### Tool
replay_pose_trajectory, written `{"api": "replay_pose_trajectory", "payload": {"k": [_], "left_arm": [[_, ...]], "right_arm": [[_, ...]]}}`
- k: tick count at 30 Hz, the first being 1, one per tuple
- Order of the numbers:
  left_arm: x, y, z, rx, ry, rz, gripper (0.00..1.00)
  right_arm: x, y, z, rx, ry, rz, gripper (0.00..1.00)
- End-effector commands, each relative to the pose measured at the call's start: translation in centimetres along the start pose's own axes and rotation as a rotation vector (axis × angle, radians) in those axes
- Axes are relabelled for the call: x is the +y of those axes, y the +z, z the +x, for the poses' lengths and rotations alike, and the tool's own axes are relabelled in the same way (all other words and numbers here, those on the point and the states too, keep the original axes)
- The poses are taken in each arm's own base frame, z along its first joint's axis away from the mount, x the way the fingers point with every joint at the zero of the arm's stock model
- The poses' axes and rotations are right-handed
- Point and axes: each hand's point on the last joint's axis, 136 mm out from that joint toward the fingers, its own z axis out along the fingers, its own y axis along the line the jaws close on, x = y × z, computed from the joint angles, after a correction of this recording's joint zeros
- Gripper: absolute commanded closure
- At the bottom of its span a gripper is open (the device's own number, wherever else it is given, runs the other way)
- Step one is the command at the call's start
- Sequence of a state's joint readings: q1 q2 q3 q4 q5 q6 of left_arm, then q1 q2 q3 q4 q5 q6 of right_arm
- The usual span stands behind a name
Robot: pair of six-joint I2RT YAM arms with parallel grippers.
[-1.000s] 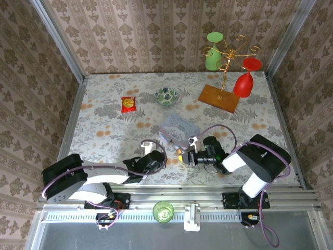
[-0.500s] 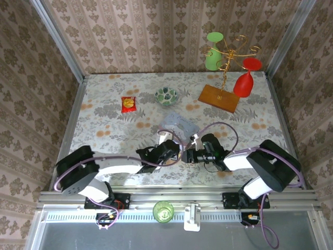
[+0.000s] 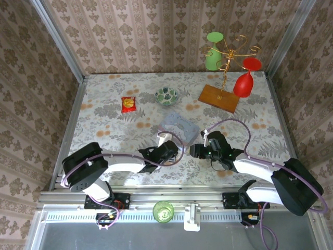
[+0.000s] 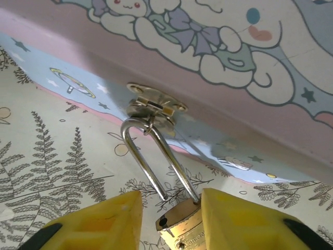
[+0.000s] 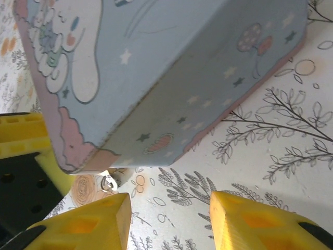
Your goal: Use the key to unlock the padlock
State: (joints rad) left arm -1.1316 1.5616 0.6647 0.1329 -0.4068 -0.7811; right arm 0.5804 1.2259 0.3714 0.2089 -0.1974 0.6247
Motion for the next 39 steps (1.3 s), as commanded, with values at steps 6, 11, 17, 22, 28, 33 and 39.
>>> {"api": "replay_pose_trajectory", "payload": {"k": [6, 11, 17, 22, 28, 33, 39], "left_arm": [[-1.6, 1.6, 1.8, 0.099, 0.114, -0.076, 0.74], [-1.0, 1.2, 1.9, 0.121, 0.256, -0.199, 0.84], [0.2, 0.3, 2.2, 0.135, 0.287, -0.23, 0.88], [1.0, 0.0, 2.8, 0.138, 0.353, -0.244, 0.81], [3.7, -1.3, 2.8, 0.13, 0.34, -0.296, 0.69], [4.9, -3.1, 2.3, 0.063, 0.147, -0.184, 0.63], [5.0, -5.4, -0.3, -0.057, 0.082, -0.058, 0.53]], "right_arm": [[-1.9, 0.4, 0.5, -0.01, 0.038, 0.072, 0.56], [-3.1, 0.2, -0.5, -0.056, 0.05, 0.152, 0.56], [-3.6, 1.1, -1.3, -0.072, 0.061, 0.178, 0.56], [-4.4, 1.6, -2.3, -0.096, 0.092, 0.194, 0.56], [-4.1, 1.7, -3.7, -0.116, 0.094, 0.187, 0.57], [-4.6, 2.3, -3.2, -0.103, 0.102, 0.195, 0.57], [-4.0, 2.5, -3.7, -0.107, 0.102, 0.172, 0.57]]}}
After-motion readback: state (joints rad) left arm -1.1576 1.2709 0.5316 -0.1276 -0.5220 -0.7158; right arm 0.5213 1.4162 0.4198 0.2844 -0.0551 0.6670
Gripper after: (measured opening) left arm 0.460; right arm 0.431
